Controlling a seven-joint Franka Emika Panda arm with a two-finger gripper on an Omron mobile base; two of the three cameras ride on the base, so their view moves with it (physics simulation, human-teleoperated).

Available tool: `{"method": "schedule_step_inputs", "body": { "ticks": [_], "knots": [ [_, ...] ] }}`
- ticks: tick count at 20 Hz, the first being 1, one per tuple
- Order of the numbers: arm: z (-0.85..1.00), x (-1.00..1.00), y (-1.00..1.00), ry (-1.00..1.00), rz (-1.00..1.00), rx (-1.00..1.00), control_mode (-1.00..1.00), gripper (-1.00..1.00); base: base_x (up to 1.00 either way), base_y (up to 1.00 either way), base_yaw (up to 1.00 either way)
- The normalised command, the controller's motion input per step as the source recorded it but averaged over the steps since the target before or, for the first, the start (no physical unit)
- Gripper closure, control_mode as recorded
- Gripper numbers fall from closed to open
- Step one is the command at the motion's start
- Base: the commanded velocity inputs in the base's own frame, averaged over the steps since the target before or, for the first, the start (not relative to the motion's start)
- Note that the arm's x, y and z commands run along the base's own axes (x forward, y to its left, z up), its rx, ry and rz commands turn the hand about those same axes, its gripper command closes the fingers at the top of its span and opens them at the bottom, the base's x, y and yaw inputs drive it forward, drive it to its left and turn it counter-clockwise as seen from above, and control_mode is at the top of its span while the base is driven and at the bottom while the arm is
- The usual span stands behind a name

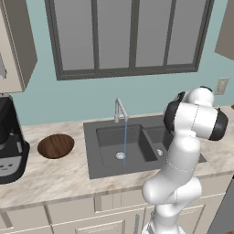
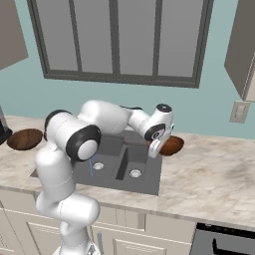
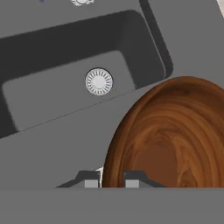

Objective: Rinse each bowl for a few seconds and place them down in the sink or on the counter.

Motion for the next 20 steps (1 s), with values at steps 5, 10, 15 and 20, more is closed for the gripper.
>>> {"method": "schedule_step_inputs", "body": {
  "ticks": [5, 10, 15, 20],
  "knots": [
    [-0.14, 0.13, -0.29, -0.04, -0.2, 0.0, -1.0, 1.0, 0.0, 0.0, 0.0],
    [-0.29, 0.22, -0.14, 0.0, -0.13, 0.0, -1.0, 1.0, 0.0, 0.0, 0.0],
    [-0.28, 0.26, -0.18, 0.0, -0.09, 0.0, -1.0, 1.0, 0.0, 0.0, 0.0],
    [-0.26, 0.17, -0.3, 0.0, -0.06, 0.0, -1.0, 1.0, 0.0, 0.0, 0.0]
  ]
}}
